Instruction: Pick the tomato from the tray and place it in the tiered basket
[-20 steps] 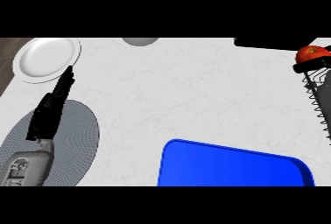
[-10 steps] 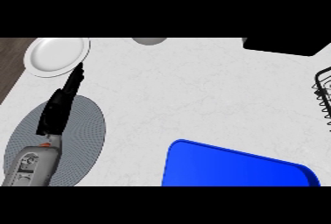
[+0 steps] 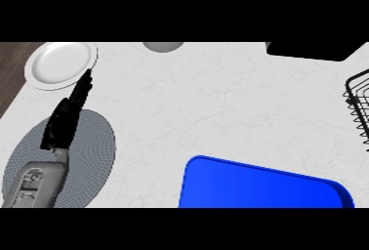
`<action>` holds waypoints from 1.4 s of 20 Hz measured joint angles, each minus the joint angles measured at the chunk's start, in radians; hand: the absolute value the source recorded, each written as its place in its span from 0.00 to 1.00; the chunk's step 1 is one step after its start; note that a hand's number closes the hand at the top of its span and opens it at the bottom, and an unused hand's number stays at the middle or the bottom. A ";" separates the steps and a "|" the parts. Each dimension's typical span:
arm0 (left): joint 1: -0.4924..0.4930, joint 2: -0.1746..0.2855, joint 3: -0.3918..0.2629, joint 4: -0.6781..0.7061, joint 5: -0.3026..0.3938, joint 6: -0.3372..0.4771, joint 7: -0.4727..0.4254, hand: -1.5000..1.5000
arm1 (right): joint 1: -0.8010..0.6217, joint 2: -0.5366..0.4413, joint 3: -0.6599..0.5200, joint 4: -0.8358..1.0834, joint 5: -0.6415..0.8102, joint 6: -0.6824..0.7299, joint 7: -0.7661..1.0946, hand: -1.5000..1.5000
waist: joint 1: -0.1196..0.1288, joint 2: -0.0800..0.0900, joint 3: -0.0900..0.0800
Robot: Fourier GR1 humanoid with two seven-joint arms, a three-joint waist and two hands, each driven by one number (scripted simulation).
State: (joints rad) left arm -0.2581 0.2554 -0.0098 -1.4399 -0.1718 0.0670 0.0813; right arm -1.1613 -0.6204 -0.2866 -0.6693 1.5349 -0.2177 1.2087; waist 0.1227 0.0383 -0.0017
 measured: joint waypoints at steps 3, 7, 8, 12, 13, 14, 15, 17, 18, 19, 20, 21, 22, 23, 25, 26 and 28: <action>0.015 0.001 0.008 0.007 0.002 0.003 -0.016 0.50 | -0.031 -0.009 -0.025 0.077 0.034 -0.010 -0.013 1.00 | -0.013 -0.002 0.001; 0.021 -0.002 0.011 0.016 -0.003 0.010 -0.022 0.50 | -0.052 -0.034 -0.038 0.174 0.095 0.003 -0.014 1.00 | -0.029 -0.005 0.001; 0.018 0.004 0.016 0.012 -0.001 0.006 -0.017 0.50 | -0.052 -0.047 -0.042 0.198 0.109 0.010 -0.015 1.00 | -0.032 -0.005 0.001; 0.025 0.013 0.032 0.015 0.009 0.001 -0.016 0.50 | -0.058 -0.091 -0.047 0.279 0.164 0.056 -0.010 1.00 | -0.046 -0.010 0.001; 0.026 0.014 0.035 0.016 0.008 0.003 -0.019 0.50 | -0.066 -0.104 -0.048 0.294 0.175 0.069 -0.011 1.00 | -0.049 -0.012 0.001; 0.027 0.013 0.036 0.016 0.008 0.005 -0.015 0.50 | -0.067 -0.108 -0.051 0.307 0.184 0.077 -0.009 1.00 | -0.052 -0.013 0.001; 0.030 0.012 0.034 0.007 0.008 0.005 -0.006 0.50 | -0.067 -0.114 -0.053 0.318 0.191 0.085 -0.010 1.00 | -0.056 -0.015 0.001; 0.043 0.010 0.038 0.001 0.010 0.006 -0.008 0.50 | -0.077 -0.117 -0.058 0.336 0.202 0.105 -0.012 1.00 | -0.063 -0.019 0.001; 0.038 0.013 0.042 0.002 0.011 0.006 -0.003 0.50 | -0.079 -0.121 -0.065 0.347 0.203 0.112 -0.018 1.00 | -0.067 -0.020 0.002; 0.042 0.014 0.045 -0.002 0.012 0.005 -0.001 0.50 | -0.080 -0.129 -0.074 0.354 0.198 0.118 -0.029 1.00 | -0.071 -0.022 0.002; 0.047 0.013 0.045 -0.005 0.010 0.007 -0.001 0.50 | -0.079 -0.131 -0.082 0.360 0.194 0.120 -0.036 1.00 | -0.074 -0.023 0.002; 0.054 0.015 0.049 -0.002 0.011 0.006 -0.009 0.50 | -0.074 -0.129 -0.090 0.366 0.189 0.121 -0.042 1.00 | -0.077 -0.023 0.002; 0.046 0.010 0.046 0.005 0.004 0.012 -0.008 0.50 | -0.073 -0.125 -0.099 0.370 0.184 0.122 -0.045 1.00 | -0.080 -0.023 0.002; 0.055 0.009 0.044 0.000 0.001 0.012 -0.010 0.50 | -0.062 -0.123 -0.110 0.372 0.176 0.118 -0.051 1.00 | -0.081 -0.024 0.002; 0.053 0.015 0.052 0.002 0.002 0.010 -0.007 0.50 | -0.046 -0.118 -0.135 0.369 0.155 0.109 -0.063 1.00 | -0.087 -0.026 0.003; 0.071 0.013 0.051 -0.008 0.002 0.010 -0.010 0.50 | -0.037 -0.117 -0.147 0.365 0.144 0.103 -0.070 1.00 | -0.089 -0.027 0.003; 0.084 0.021 0.062 -0.004 0.006 0.004 -0.022 0.50 | -0.013 -0.099 -0.169 0.348 0.120 0.090 -0.079 1.00 | -0.097 -0.031 0.002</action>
State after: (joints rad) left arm -0.1738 0.2765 0.0527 -1.4444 -0.1653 0.0707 0.0593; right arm -1.1745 -0.7191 -0.4553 -0.3214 1.6551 -0.1280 1.1295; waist 0.0260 0.0078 0.0006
